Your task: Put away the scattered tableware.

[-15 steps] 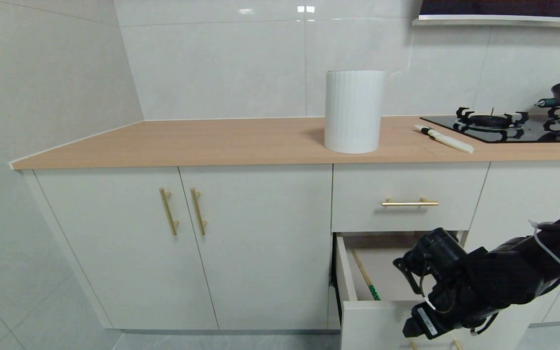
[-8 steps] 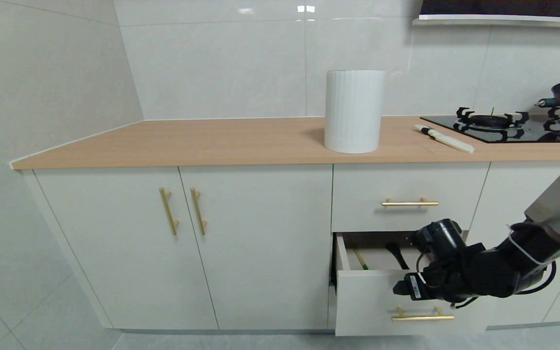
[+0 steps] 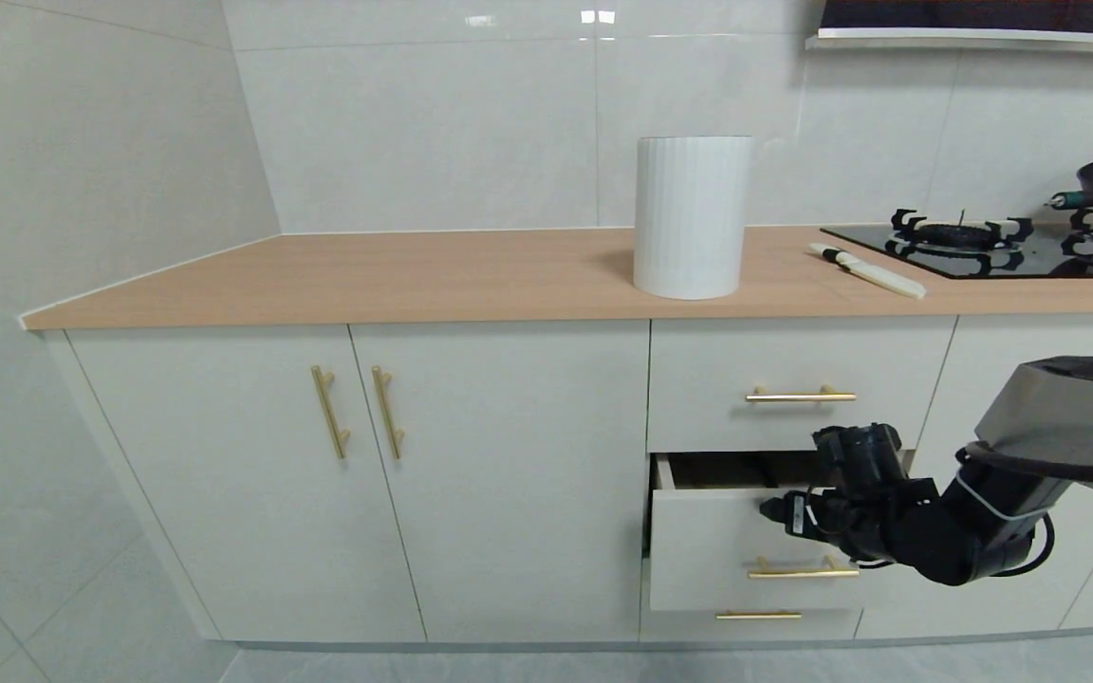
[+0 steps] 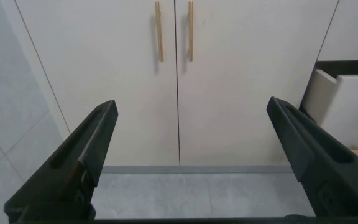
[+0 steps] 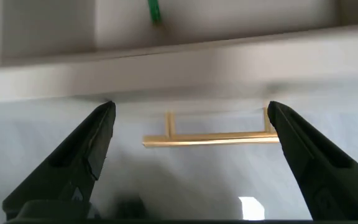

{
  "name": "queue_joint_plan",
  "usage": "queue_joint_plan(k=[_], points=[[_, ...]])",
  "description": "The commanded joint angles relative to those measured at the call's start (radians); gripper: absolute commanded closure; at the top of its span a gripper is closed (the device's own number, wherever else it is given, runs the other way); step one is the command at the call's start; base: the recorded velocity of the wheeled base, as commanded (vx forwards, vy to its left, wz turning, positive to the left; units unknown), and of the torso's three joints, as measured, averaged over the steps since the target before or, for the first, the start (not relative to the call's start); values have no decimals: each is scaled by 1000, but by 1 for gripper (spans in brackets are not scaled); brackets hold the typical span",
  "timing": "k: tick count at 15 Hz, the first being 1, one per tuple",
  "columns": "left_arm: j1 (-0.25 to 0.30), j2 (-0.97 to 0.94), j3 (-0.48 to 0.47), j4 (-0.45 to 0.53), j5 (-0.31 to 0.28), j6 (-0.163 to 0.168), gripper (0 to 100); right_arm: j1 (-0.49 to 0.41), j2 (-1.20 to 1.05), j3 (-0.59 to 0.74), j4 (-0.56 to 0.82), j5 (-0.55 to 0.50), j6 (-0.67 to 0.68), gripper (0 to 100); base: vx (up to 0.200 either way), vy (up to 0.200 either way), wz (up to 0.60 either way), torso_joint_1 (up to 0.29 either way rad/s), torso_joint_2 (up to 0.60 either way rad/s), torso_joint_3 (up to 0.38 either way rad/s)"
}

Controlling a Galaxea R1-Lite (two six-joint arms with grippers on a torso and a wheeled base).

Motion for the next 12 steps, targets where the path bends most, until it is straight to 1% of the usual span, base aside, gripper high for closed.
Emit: queue_joint_plan(k=[1,4,7,12], points=[[1,0,0,0,0,1,0,-8,47,-24,-18,-5,9,0,0,0,0,0,0,0],[1,0,0,0,0,1,0,-19,81,-65,-58,-26,63,0,0,0,0,0,0,0],[1,0,0,0,0,1,0,-27,124,-128,-58,-80,102,0,0,0,0,0,0,0],[1,0,0,0,0,1,0,-44,162,-207,-56,-89,160,0,0,0,0,0,0,0]])
